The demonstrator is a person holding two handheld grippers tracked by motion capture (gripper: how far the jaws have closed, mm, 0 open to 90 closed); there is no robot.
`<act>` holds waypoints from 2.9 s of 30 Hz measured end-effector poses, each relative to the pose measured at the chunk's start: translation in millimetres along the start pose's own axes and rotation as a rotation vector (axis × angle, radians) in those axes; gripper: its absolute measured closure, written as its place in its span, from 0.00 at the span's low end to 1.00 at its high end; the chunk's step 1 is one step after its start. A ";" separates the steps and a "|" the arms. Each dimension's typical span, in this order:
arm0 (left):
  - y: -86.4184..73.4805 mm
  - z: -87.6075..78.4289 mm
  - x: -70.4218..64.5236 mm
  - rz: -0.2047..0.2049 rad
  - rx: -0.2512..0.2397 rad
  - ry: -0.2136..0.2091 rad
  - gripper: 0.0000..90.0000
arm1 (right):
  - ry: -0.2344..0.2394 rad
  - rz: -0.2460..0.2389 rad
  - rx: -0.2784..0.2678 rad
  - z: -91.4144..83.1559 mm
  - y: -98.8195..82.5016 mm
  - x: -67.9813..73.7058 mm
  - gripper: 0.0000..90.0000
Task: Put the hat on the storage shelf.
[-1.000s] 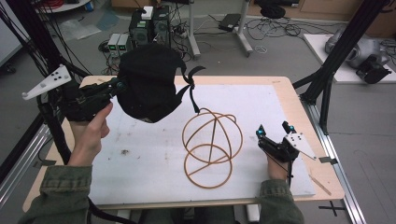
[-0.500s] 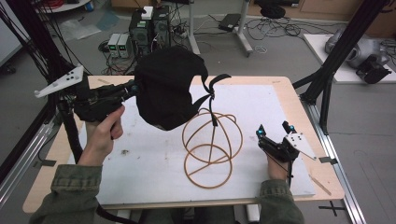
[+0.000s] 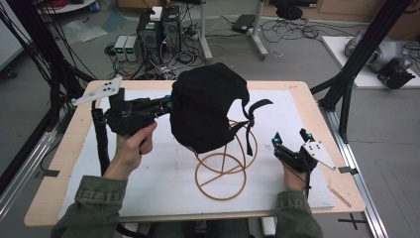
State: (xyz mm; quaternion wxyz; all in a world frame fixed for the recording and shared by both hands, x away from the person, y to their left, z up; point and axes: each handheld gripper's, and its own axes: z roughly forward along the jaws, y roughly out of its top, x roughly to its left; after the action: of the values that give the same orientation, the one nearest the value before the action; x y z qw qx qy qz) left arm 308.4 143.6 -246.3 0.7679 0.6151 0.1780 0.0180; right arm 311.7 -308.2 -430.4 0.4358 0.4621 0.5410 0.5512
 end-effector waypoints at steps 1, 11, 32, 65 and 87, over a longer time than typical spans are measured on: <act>-2.1 3.0 0.1 -0.004 0.005 -0.007 0.97 | -0.001 0.002 0.003 -0.3 0.0 0.0 0.10; -18.7 26.1 4.5 -0.048 0.052 -0.053 0.97 | -0.002 0.008 -0.002 -0.8 0.4 -1.0 0.10; -31.5 60.7 -4.8 -0.014 0.301 -0.026 0.96 | 0.003 0.009 0.003 0.1 -0.1 -0.6 0.10; -39.9 47.2 -1.4 0.014 0.306 0.094 0.20 | -0.004 0.011 -0.002 -1.3 0.6 -0.8 0.10; -43.6 -44.1 16.9 -0.013 0.201 0.360 0.21 | 0.003 0.001 0.012 0.2 -0.5 0.8 0.10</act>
State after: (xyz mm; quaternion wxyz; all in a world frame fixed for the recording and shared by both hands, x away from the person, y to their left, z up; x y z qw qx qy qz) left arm 302.9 178.6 -299.9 0.6584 0.6745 0.3172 0.1046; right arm 311.7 -307.4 -430.9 0.4319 0.4641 0.5448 0.5488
